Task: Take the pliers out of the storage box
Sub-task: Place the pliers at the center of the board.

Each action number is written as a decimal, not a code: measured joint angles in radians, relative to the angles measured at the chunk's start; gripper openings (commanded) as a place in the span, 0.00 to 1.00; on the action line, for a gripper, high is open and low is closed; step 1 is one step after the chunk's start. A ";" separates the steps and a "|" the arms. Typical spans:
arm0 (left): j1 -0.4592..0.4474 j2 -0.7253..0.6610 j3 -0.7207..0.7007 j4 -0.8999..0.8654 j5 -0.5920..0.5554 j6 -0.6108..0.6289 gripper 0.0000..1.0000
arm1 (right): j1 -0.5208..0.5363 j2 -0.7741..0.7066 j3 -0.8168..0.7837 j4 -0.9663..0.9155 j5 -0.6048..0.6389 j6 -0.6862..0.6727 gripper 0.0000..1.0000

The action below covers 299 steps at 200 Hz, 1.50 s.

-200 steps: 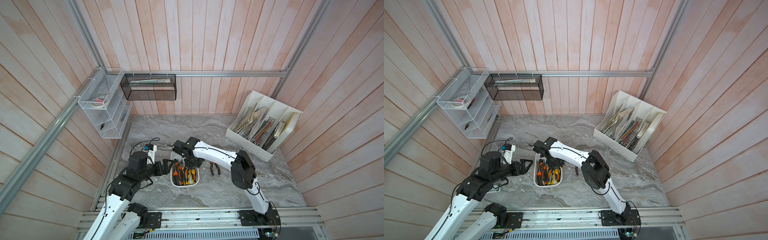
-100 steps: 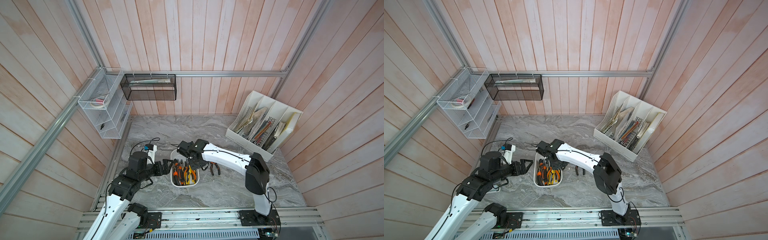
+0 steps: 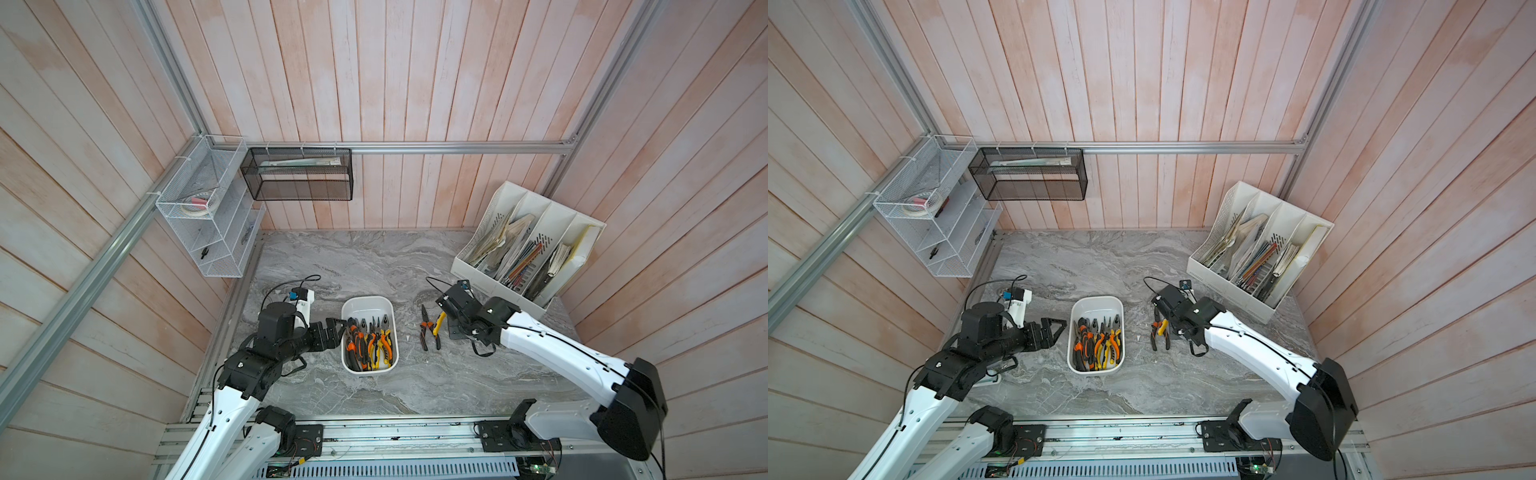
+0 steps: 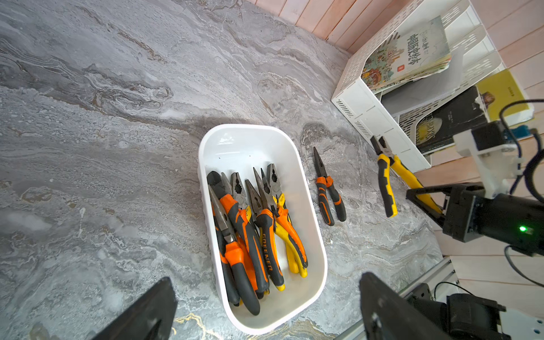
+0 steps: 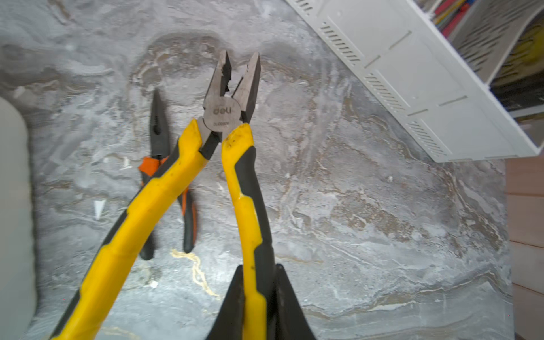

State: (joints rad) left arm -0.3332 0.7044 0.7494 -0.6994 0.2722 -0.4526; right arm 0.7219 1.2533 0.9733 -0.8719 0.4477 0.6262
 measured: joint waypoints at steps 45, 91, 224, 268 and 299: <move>0.000 0.006 0.000 0.000 0.000 0.000 1.00 | -0.157 -0.082 -0.155 0.153 -0.027 -0.118 0.00; 0.000 0.014 0.000 0.000 0.000 0.000 1.00 | -0.169 0.046 -0.172 0.282 -0.019 -0.210 0.00; 0.000 0.014 0.000 0.000 -0.019 -0.003 1.00 | -0.180 0.308 -0.074 0.230 -0.058 -0.167 0.65; 0.000 0.014 0.000 0.000 -0.019 -0.003 1.00 | -0.247 0.248 -0.024 0.194 -0.217 -0.072 0.89; 0.000 0.014 0.000 0.000 -0.019 -0.003 1.00 | -0.318 0.219 -0.024 0.216 -0.327 -0.017 0.98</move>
State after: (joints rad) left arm -0.3332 0.7181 0.7494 -0.6998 0.2531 -0.4561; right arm 0.4042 1.4723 0.9493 -0.6559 0.1211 0.6094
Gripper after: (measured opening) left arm 0.999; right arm 0.975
